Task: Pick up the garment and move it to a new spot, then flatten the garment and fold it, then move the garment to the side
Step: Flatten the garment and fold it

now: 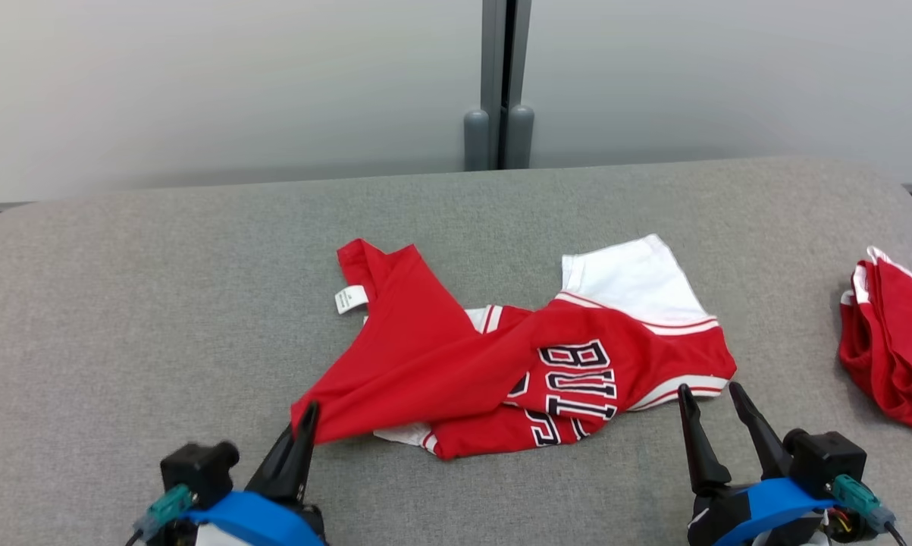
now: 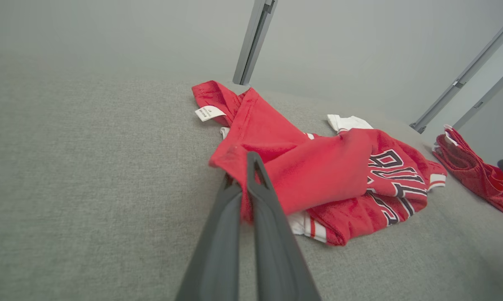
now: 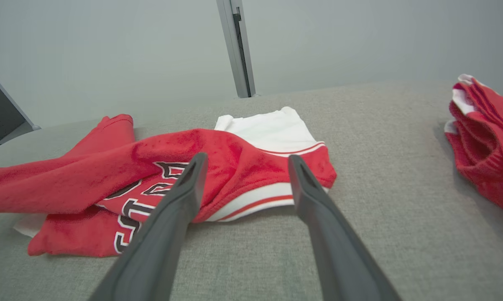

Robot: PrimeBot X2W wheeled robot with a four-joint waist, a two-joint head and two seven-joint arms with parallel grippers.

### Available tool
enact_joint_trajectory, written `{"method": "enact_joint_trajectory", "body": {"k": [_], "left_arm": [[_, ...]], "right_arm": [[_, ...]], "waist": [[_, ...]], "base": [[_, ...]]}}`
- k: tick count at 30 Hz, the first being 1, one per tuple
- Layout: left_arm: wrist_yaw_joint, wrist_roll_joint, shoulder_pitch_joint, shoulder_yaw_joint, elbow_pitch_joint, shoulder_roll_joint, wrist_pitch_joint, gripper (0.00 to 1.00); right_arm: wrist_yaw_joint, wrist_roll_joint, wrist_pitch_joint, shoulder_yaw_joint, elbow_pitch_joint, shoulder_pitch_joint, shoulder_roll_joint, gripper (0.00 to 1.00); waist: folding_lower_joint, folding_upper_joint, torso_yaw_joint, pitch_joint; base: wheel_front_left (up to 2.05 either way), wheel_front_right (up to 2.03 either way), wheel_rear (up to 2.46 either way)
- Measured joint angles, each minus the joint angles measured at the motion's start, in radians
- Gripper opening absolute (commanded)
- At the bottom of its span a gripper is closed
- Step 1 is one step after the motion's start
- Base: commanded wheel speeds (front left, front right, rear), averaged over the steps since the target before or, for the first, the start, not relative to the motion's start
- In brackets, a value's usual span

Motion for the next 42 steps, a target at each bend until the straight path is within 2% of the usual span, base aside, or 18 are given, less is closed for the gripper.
{"method": "enact_joint_trajectory", "body": {"k": [10, 11, 12, 13, 15, 22, 25, 30, 38, 42], "left_arm": [[0.000, 0.033, 0.076, 0.164, 0.145, -0.044, 0.000, 0.00], [0.000, 0.043, 0.074, 0.181, 0.150, -0.045, 0.000, 0.16], [0.000, 0.053, 0.072, 0.197, 0.155, -0.046, 0.000, 0.67], [0.000, 0.064, 0.067, 0.215, 0.158, -0.049, 0.000, 1.00], [0.000, 0.084, 0.048, 0.244, 0.157, -0.058, 0.000, 1.00], [0.000, 0.114, -0.004, 0.227, 0.105, -0.069, 0.000, 1.00], [0.000, 0.111, -0.025, 0.202, 0.070, -0.061, 0.000, 1.00], [0.000, 0.082, -0.056, 0.171, 0.031, -0.044, 0.000, 1.00], [0.000, 0.052, -0.096, 0.137, -0.003, -0.028, 0.000, 1.00], [0.000, 0.044, -0.105, 0.134, -0.008, -0.026, 0.000, 1.00]], "right_arm": [[0.000, -0.016, 0.000, -0.030, 0.012, 0.003, 0.000, 1.00], [0.000, -0.024, 0.000, -0.033, 0.013, -0.002, 0.000, 1.00], [0.000, -0.035, 0.000, -0.036, 0.015, -0.016, 0.000, 1.00], [0.000, -0.048, 0.000, -0.038, 0.016, -0.034, 0.000, 1.00], [0.000, -0.068, 0.000, -0.041, 0.024, -0.082, 0.000, 1.00], [0.000, -0.206, 0.000, -0.100, 0.135, -0.266, 0.000, 1.00], [0.000, -0.315, 0.021, -0.157, 0.257, -0.406, -0.001, 1.00], [0.000, -0.445, 0.094, -0.264, 0.349, -0.559, 0.000, 1.00], [0.000, -0.638, 0.232, -0.439, 0.415, -0.653, 0.001, 1.00], [0.000, -0.690, 0.266, -0.502, 0.428, -0.668, 0.000, 1.00]], "waist": [[0.0001, 0.0000, 0.016, -0.002], [0.0002, -0.0001, 0.016, 0.005], [0.0001, 0.0000, 0.017, 0.011], [0.0002, 0.0000, 0.018, 0.020], [0.0003, 0.0000, 0.023, 0.039], [0.0004, 0.0003, 0.064, 0.109], [0.0004, 0.0003, 0.107, 0.157], [0.0005, 0.0004, 0.167, 0.217], [0.0004, 0.0004, 0.251, 0.297], [0.0002, 0.0003, 0.275, 0.321]], "base": [[0.00, 0.00, 0.00], [0.00, 0.00, 0.00], [0.00, 0.00, 0.00], [0.00, 0.00, 0.00], [0.00, 0.00, 0.00], [0.00, 0.00, 0.00], [0.00, 0.00, 0.00], [0.00, 0.00, 0.00], [0.00, 0.00, 0.00], [0.00, 0.00, 0.00]]}}
